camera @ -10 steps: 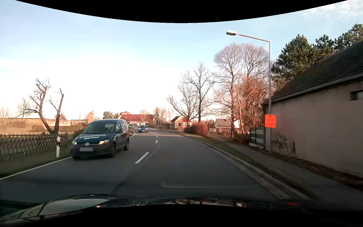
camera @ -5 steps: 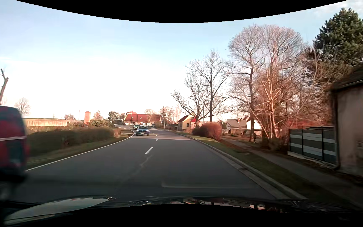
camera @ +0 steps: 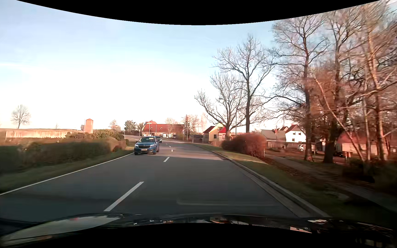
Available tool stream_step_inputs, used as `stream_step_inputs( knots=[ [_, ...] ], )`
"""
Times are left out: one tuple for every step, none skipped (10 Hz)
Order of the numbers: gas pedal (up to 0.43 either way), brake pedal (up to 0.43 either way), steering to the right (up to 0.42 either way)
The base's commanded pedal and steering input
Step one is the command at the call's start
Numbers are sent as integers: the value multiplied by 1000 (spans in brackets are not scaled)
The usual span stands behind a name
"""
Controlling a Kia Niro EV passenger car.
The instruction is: Follow the waypoints while adhering to traffic rules and regulations
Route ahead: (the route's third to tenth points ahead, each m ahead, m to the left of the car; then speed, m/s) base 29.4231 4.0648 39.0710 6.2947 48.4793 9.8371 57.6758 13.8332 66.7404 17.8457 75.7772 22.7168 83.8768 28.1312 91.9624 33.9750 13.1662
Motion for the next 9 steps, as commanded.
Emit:
stream_step_inputs(
  knots=[
    [138, 0, -32],
    [138, 0, -32],
    [138, 0, -32],
    [138, 0, -32],
    [138, 0, -33],
    [138, 0, -33],
    [138, 0, -34],
    [138, 0, -34],
    [138, 0, -35]
  ],
)
